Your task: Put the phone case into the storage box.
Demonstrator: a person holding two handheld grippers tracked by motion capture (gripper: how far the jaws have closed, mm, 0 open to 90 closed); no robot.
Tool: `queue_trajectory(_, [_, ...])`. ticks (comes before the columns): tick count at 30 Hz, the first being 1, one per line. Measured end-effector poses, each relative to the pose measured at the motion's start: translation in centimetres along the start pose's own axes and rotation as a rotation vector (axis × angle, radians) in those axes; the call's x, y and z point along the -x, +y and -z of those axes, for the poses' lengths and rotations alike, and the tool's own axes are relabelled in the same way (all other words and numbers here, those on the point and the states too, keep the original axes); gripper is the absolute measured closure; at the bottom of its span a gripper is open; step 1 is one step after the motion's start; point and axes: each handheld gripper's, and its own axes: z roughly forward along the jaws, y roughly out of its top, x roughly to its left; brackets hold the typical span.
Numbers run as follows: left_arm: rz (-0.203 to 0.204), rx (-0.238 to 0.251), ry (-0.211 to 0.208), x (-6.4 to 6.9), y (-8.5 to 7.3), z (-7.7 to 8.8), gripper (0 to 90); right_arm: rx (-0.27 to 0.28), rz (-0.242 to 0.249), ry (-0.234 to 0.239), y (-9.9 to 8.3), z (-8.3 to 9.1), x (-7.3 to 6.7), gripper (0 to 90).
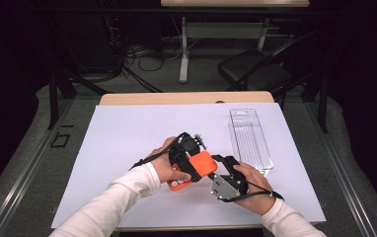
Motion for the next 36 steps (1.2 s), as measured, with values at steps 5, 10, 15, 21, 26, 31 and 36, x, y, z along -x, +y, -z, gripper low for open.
queue_trajectory(5, [-0.011, 0.001, -0.011, 0.5, 0.3, -0.1, 16.1, 0.004, 0.026, -0.016, 0.0, 0.0, -0.1, 37.8])
queue_trajectory(10, [-0.017, -0.002, -0.019, 0.7, 0.5, -0.2, 16.1, -0.003, 0.052, -0.027, -0.1, 0.0, -0.3, 40.1])
queue_trajectory(15, [-0.019, -0.003, -0.023, 0.9, 0.6, -0.2, 16.1, 0.006, 0.079, -0.033, -0.1, -0.2, -0.4, 41.5])
queue_trajectory(21, [-0.018, -0.011, -0.028, 0.9, 0.6, -0.3, 16.1, -0.017, 0.116, -0.044, -0.1, -0.3, -0.6, 42.6])
queue_trajectory(26, [-0.014, -0.011, -0.034, 0.8, 0.6, -0.2, 16.1, -0.011, 0.142, -0.062, -0.1, -0.6, -0.8, 44.9])
queue_trajectory(31, [-0.012, -0.018, -0.039, 0.8, 0.6, -0.2, 16.1, -0.011, 0.181, -0.067, 0.1, -0.8, -1.0, 46.9])
queue_trajectory(36, [-0.005, -0.024, -0.051, 0.8, 0.7, 0.1, 16.1, -0.029, 0.234, -0.078, 0.1, -1.0, -1.2, 48.9])
